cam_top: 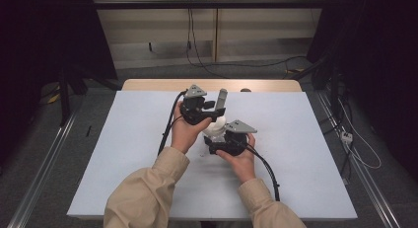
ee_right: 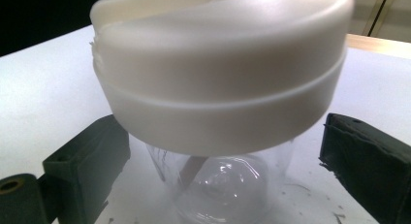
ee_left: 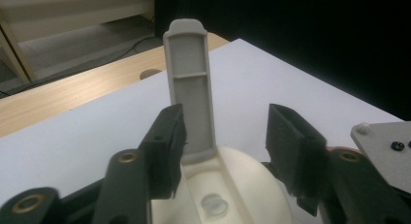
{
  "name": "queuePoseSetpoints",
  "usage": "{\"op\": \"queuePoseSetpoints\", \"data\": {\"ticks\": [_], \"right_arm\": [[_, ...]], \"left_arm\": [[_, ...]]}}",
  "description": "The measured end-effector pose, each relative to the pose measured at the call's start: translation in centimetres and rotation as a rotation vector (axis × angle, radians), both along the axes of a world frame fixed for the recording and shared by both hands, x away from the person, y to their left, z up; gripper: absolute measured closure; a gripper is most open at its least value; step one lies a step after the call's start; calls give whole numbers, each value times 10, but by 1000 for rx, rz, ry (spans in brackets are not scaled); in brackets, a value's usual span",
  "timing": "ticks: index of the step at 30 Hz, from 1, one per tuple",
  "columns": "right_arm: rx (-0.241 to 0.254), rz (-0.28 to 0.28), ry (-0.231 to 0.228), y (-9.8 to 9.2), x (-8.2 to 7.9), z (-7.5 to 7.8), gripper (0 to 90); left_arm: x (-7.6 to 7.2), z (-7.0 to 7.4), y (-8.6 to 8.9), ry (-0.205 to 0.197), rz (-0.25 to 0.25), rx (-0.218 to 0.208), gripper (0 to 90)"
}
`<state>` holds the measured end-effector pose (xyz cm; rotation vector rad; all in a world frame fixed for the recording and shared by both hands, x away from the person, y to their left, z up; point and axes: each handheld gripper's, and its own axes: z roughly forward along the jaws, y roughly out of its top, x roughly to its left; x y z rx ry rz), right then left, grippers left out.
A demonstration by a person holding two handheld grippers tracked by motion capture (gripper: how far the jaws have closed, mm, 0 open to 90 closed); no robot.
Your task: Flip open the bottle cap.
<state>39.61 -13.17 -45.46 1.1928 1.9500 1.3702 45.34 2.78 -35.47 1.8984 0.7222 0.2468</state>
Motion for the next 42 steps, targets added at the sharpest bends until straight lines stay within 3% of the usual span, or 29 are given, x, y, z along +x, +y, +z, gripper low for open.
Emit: {"op": "queuePoseSetpoints", "data": {"ticks": [11, 12, 24, 27, 42], "right_arm": [[-17, 3, -3, -3, -5, 3, 41], [-15, 6, 1, -3, -6, 3, 41], [-22, 16, 8, -7, -10, 6, 46], [-20, 17, 3, -9, -12, 8, 46], [-22, 37, 7, -23, -27, 13, 54]], "left_arm": [[-4, -2, 10, 18, 4, 22, 344], [-5, -2, 10, 23, 10, 10, 335], [-9, -5, 20, 29, 36, 24, 111], [-11, -5, 24, 21, 26, 33, 91], [-27, -8, 49, 8, -19, -8, 57]]}}
